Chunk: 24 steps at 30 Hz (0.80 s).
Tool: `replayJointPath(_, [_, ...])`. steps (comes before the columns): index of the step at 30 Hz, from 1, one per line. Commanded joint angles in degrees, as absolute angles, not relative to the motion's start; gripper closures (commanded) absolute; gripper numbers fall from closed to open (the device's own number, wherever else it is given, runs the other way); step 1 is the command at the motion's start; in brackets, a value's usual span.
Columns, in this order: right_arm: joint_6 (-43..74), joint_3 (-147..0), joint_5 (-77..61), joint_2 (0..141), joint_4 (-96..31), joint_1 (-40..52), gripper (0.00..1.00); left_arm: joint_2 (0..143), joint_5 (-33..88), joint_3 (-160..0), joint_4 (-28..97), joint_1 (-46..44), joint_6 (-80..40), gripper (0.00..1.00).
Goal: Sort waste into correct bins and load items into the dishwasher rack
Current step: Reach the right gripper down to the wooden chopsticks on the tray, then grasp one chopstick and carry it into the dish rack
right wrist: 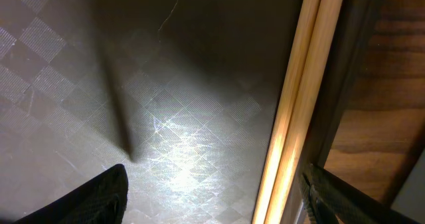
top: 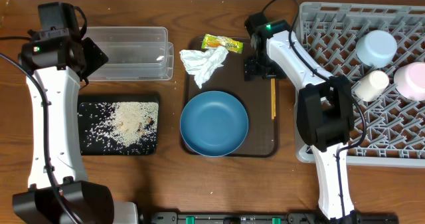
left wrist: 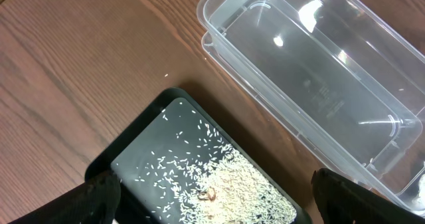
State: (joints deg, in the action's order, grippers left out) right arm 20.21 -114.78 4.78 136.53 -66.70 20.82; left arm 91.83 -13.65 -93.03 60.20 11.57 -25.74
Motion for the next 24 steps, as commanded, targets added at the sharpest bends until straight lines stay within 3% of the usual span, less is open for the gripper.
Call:
replayJointPath(1, [21.0, -114.3, 5.6, 138.0, -66.6, 20.5, 0.19, 91.7, -13.9, -93.7, 60.4, 11.8, -26.0, 0.05])
replayJointPath(8, [21.0, -113.5, 4.4, 138.0, -66.6, 20.7, 0.23, 91.7, -13.9, -93.7, 60.4, 11.8, -26.0, 0.05])
replayJointPath(16, [21.0, -111.8, 4.0, 138.0, -66.0, 20.7, 0.36, 91.7, -13.9, -93.7, 60.4, 11.8, -26.0, 0.05])
replayJointPath(24, [21.0, -113.1, 3.6, 137.2, -67.2, 20.6, 0.40, 91.7, -13.9, -93.7, 60.4, 11.8, -26.0, 0.05])
